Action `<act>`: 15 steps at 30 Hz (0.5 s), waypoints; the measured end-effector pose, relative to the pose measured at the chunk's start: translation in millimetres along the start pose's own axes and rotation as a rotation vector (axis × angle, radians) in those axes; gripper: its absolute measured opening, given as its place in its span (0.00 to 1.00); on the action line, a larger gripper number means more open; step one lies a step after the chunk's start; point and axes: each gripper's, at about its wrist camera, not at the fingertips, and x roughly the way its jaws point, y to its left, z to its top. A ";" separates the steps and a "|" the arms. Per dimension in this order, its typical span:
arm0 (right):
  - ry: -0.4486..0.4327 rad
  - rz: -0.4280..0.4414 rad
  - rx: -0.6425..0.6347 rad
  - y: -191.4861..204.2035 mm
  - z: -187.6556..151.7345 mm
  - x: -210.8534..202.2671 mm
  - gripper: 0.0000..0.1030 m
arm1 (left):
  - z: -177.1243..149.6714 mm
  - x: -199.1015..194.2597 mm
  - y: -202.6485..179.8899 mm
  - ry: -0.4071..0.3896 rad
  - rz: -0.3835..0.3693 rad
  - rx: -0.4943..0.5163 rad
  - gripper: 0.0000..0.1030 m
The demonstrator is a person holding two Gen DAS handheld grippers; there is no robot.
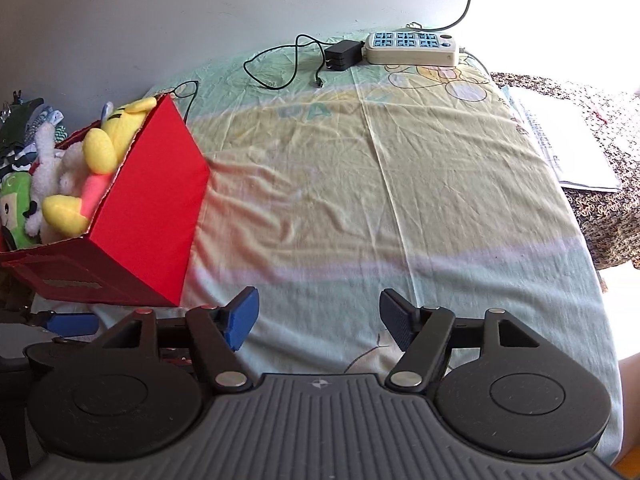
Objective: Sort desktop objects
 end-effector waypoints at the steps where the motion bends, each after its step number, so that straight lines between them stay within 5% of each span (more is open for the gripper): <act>1: 0.000 -0.004 0.000 -0.7 0.6 0.8 0.72 | 0.2 0.2 0.6 0.002 -0.002 -0.003 0.98; 15: 0.049 -0.042 -0.024 12.6 8.5 16.3 0.74 | -6.9 7.4 24.8 0.047 0.020 -0.088 0.98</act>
